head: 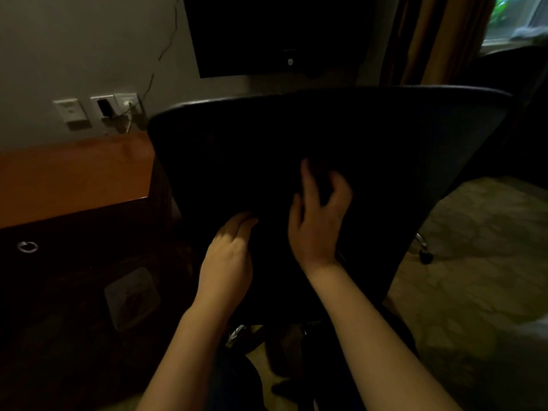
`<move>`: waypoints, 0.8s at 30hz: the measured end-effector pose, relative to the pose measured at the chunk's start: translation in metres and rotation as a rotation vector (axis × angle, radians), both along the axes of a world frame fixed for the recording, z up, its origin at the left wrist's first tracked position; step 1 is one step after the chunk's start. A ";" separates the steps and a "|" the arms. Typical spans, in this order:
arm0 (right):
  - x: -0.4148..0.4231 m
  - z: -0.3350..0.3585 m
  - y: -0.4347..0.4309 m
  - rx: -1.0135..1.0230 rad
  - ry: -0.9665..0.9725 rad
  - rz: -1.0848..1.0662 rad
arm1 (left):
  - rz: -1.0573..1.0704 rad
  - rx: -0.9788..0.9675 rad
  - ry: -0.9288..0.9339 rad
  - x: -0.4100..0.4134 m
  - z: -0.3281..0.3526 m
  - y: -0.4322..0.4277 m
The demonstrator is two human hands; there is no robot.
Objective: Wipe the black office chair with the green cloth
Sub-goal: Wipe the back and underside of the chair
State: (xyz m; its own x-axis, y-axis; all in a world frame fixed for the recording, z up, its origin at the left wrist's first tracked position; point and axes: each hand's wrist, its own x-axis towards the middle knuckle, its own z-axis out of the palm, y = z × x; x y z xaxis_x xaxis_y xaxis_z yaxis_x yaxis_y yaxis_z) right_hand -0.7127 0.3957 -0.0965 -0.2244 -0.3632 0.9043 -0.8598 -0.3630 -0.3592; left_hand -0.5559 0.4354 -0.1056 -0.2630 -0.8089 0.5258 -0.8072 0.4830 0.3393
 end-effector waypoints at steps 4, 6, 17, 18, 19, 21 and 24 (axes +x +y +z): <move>0.020 -0.043 -0.004 0.053 0.337 0.044 | 0.023 0.035 0.028 0.014 -0.003 0.008; 0.022 -0.059 -0.004 0.115 0.440 0.114 | 0.045 0.039 0.039 0.021 -0.005 0.011; 0.018 0.033 0.005 0.036 0.210 0.269 | 0.078 0.068 0.038 0.039 0.003 0.014; 0.016 0.051 0.007 -0.089 0.195 0.226 | 0.076 0.065 0.046 0.042 0.006 0.014; 0.015 0.068 0.008 -0.194 0.170 0.180 | 0.074 0.062 0.056 0.045 0.008 0.014; 0.020 0.091 0.009 -0.323 0.144 0.138 | 0.073 0.068 0.069 0.049 0.011 0.014; 0.031 0.079 0.006 -0.249 0.266 0.175 | 0.103 0.078 0.069 0.048 0.013 0.018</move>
State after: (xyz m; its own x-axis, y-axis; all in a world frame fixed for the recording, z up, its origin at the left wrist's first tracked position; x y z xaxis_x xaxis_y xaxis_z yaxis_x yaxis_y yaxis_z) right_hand -0.6813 0.4018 -0.0173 0.0756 -0.1375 0.9876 -0.8283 -0.5601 -0.0146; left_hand -0.5080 0.4535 -0.0931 -0.1421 -0.8690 0.4740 -0.8244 0.3689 0.4293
